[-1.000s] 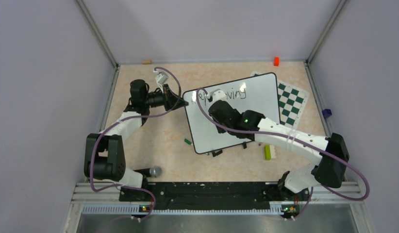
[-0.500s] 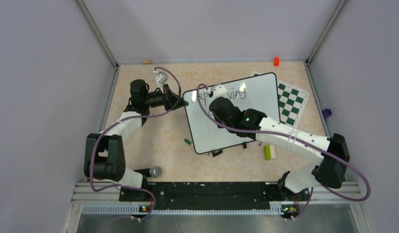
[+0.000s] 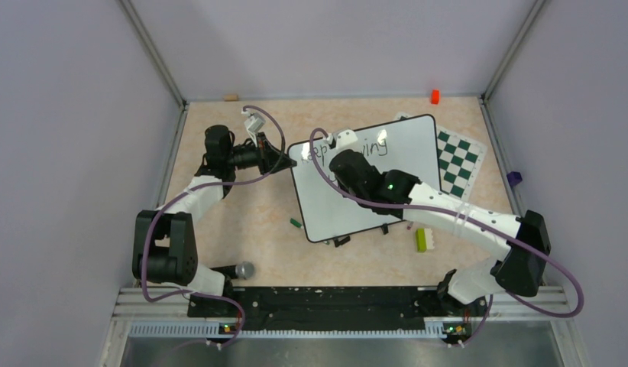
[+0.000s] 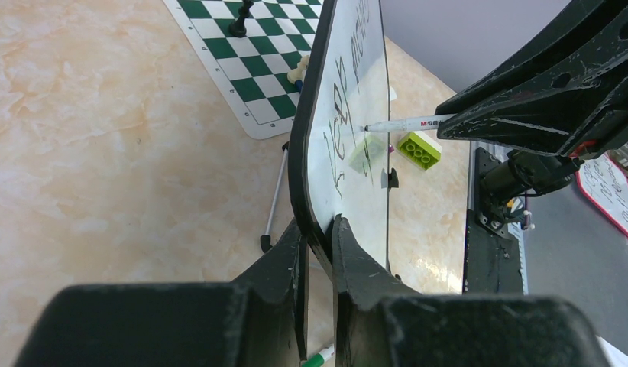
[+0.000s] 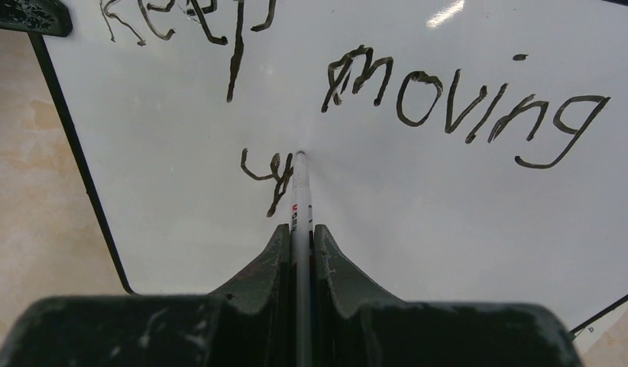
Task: Write a sentence on the whiteboard
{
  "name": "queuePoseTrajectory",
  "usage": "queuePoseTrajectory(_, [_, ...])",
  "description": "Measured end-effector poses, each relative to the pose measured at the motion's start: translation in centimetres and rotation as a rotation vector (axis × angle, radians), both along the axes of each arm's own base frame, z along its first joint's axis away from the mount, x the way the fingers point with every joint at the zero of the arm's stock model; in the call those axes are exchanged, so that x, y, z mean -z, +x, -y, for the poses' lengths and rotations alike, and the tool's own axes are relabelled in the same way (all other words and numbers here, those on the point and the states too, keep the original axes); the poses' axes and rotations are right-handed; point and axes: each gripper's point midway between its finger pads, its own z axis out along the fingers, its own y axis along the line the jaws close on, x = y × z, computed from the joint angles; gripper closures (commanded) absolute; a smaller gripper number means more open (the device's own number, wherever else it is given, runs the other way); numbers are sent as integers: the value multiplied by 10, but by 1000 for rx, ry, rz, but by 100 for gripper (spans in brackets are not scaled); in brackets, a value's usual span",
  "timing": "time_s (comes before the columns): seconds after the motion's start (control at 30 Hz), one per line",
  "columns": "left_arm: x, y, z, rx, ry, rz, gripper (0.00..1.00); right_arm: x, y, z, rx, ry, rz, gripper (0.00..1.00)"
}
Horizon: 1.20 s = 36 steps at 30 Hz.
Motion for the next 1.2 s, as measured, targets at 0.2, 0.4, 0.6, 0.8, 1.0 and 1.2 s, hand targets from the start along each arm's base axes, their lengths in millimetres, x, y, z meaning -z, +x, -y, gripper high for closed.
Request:
queuePoseTrajectory(0.2, [0,0,0,0,0,0,87,-2,1,-1,-2,5,7,100])
queuePoseTrajectory(0.4, [0,0,0,0,0,0,87,-2,2,0,1,6,7,100])
queuePoseTrajectory(0.6, [0,0,0,-2,1,-1,87,-1,4,1,15,-4,11,100])
queuePoseTrajectory(0.8, [1,0,0,-3,2,-1,87,0,4,7,39,-20,13,100])
queuePoseTrajectory(1.0, [1,0,0,-3,2,-1,87,3,3,10,47,-30,4,100])
queuePoseTrajectory(1.2, [1,0,0,-3,2,0,87,6,0,12,39,-43,-13,100])
